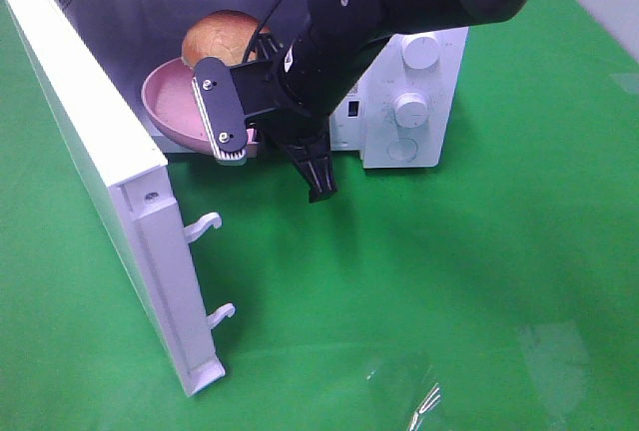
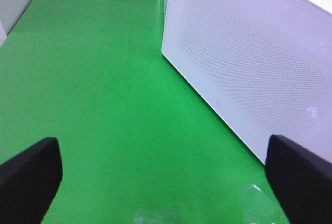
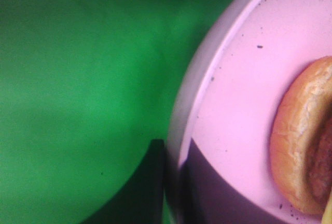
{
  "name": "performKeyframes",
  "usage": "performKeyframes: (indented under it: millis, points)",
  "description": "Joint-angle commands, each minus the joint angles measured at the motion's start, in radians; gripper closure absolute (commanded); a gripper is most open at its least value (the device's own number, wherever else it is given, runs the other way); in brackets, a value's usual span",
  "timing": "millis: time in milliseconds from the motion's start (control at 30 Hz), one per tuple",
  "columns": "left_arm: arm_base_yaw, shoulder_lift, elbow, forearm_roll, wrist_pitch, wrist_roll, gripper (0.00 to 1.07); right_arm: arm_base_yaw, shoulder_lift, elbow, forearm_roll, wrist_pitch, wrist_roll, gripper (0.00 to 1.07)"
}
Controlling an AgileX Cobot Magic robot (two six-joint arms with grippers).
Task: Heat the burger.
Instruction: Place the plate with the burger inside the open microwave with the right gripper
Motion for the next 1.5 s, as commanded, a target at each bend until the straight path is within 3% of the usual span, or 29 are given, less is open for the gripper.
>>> performKeyframes:
  millis: [33, 833, 1500]
  points:
    - [0.0, -0.015, 0.003, 0.002, -0.007, 0.0, 0.08, 0.001, 0.014, -0.044, -0.021, -0.037, 0.026, 1.07]
    - [0.0, -0.015, 0.003, 0.002, -0.007, 0.0, 0.08, 0.001, 0.189, -0.259, -0.159, -0.09, 0.245, 1.07]
    - [0.0, -0.015, 0.003, 0.002, -0.007, 0.0, 0.08, 0.001, 0.297, -0.414, -0.176, -0.08, 0.247, 1.07]
